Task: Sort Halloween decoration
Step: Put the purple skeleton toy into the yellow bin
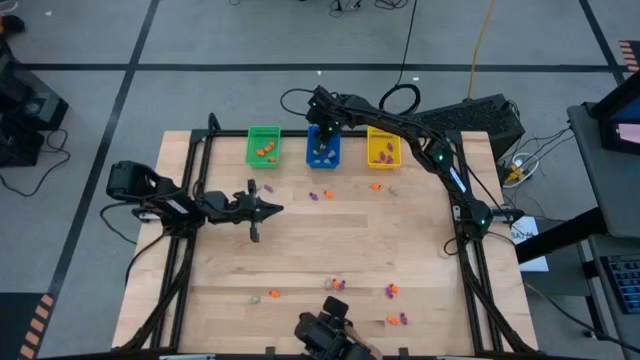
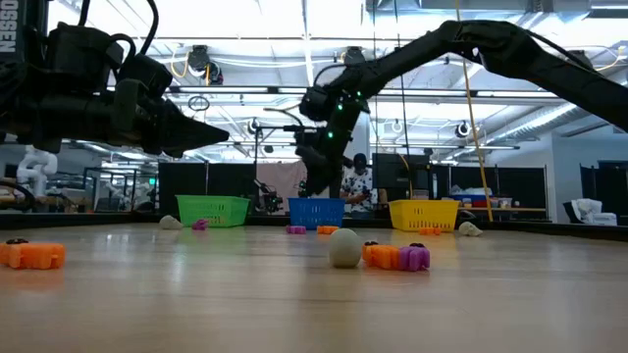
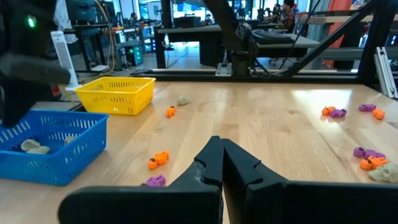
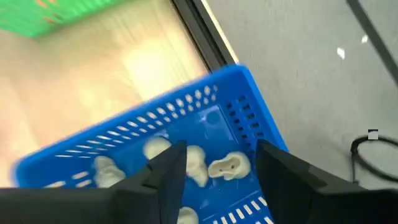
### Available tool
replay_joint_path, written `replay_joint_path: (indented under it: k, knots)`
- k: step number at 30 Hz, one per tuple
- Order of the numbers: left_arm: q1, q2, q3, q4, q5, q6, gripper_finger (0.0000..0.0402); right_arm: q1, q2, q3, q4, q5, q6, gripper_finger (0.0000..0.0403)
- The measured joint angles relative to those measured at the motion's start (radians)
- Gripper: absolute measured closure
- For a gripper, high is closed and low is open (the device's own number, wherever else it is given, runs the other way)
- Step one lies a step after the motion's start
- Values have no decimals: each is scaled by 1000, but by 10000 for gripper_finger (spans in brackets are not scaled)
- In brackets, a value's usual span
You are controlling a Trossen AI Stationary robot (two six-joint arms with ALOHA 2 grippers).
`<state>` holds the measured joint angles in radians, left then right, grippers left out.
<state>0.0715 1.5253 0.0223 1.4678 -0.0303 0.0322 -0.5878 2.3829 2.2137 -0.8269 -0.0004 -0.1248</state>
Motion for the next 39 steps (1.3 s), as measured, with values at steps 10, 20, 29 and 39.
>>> replay_joint_path:
  k: [10, 20, 29, 39]
  knots:
    - [0, 0, 0, -40, 0, 1, 402, 28, -14, -30, 91, 0, -45, 392]
    - [0, 0, 0, -46, 0, 1, 402, 110, -40, -116, 302, 0, 14, 402]
    - [0, 0, 0, -53, 0, 1, 402, 187, -49, -171, 523, 0, 115, 403]
    - [0, 0, 0, -64, 0, 8, 402, 257, -95, -415, 918, 36, 200, 403]
